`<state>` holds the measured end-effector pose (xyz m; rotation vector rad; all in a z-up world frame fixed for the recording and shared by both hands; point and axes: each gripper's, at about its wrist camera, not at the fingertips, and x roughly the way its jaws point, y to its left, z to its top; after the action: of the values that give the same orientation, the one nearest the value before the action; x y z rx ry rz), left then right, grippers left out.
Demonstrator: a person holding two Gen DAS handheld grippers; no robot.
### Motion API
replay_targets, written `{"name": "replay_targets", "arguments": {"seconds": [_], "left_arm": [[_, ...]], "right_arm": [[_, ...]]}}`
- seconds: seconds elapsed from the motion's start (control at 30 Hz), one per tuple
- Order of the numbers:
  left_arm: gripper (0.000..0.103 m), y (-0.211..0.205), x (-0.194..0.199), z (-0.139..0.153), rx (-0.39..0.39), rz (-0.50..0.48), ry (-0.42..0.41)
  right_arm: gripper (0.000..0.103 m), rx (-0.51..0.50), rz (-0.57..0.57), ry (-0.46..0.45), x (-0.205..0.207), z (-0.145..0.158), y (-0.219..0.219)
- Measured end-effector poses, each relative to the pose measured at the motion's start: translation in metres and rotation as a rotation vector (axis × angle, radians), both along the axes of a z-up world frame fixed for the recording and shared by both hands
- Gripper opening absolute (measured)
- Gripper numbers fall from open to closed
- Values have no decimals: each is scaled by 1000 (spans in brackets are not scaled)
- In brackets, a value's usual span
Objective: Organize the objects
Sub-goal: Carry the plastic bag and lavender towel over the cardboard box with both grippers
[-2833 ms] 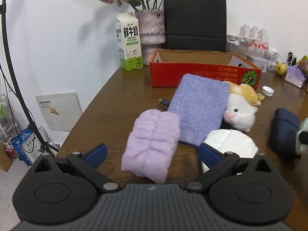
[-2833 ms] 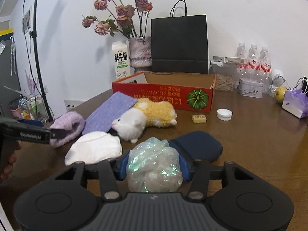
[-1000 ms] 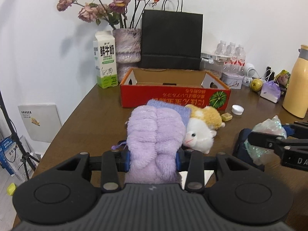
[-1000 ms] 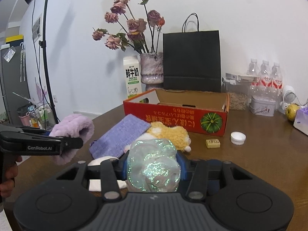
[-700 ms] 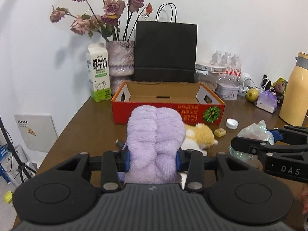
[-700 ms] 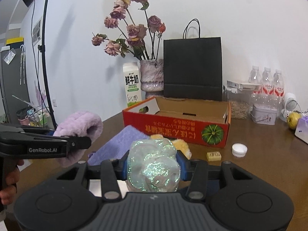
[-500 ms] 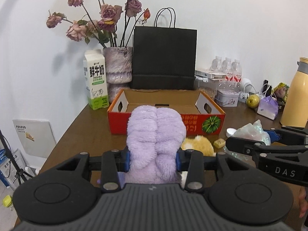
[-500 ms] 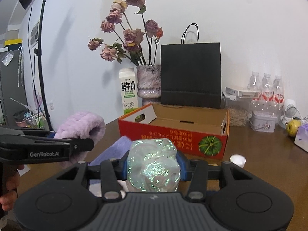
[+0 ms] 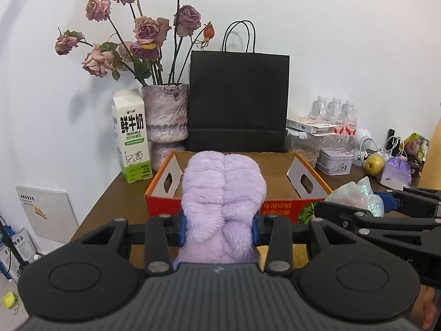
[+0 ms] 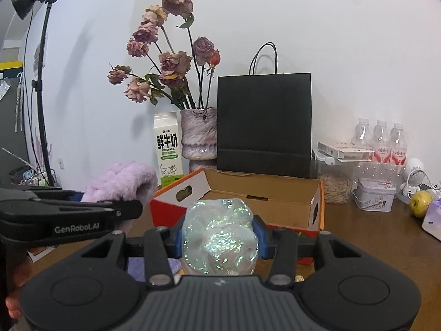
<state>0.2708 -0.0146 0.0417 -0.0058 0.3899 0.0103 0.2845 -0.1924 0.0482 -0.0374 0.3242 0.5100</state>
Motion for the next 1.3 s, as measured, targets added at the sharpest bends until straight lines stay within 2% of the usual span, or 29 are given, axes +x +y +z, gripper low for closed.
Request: {"name": "replay_targets", "arguments": {"seconds": [0.73,1.3], "left_arm": [[40,10,95,3,-57,40,-10],[40,16,157,1,-48,27,-14]], "right_arm": [[46,29,-16,2,96,2,16],[46,2,-27,0,165,2,29]]}}
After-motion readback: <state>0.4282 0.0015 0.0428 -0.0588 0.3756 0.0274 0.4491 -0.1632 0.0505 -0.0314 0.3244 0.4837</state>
